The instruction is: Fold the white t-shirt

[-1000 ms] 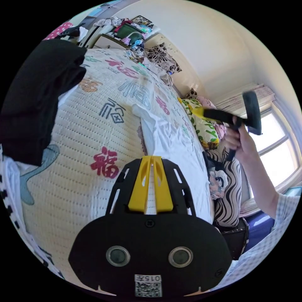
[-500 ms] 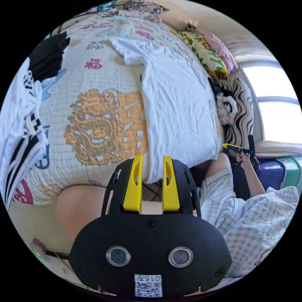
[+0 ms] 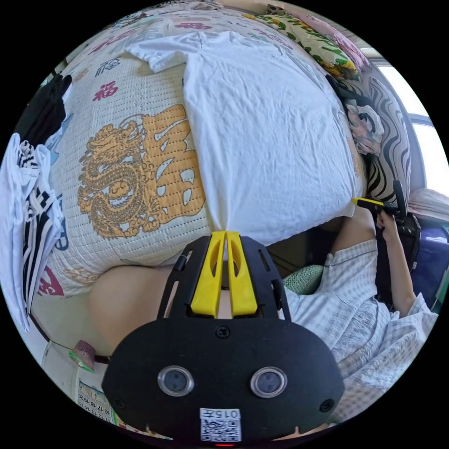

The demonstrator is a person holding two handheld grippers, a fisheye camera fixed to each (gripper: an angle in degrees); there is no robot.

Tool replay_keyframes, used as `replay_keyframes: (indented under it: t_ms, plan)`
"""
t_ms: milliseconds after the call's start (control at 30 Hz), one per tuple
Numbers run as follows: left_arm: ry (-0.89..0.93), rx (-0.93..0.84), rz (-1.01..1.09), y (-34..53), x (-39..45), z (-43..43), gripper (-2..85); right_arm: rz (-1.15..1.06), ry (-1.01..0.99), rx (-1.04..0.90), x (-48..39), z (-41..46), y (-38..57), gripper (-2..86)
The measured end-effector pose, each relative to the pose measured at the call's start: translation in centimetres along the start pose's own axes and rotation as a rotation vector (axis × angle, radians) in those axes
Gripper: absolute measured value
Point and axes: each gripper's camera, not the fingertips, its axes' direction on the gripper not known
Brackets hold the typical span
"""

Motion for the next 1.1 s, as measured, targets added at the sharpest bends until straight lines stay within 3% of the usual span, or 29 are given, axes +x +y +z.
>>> replay_keyframes:
  t_ms: [300,567,700,867,933,1100]
  plan:
    - [-0.091,-0.047,0.014,-1.5,5.3,7.3,-0.8,0.01,0.048,-0.006,1.2,-1.2,7.1,-0.9]
    - [-0.166,-0.04,0.005,-1.8,9.5,12.1,-0.5,0.017,-0.058,0.084,2.2,-5.0,14.2,-0.6]
    - [-0.246,0.053,0.024,-1.4,12.4,13.1,-0.7,0.006,0.071,0.214,0.5,-8.1,17.9,-0.5]
    - [-0.301,0.318,0.136,-1.2,18.7,14.0,-0.7,-0.023,0.254,0.564,-4.8,-12.8,22.9,-0.5]
    - [-0.306,0.393,0.195,-2.1,21.8,16.3,-0.7,-0.053,0.258,0.603,-6.3,-13.0,23.5,-0.5]
    - [-0.288,0.371,0.25,-6.1,26.2,23.4,-0.5,-0.142,0.168,0.488,-9.1,-10.8,22.3,-0.7]
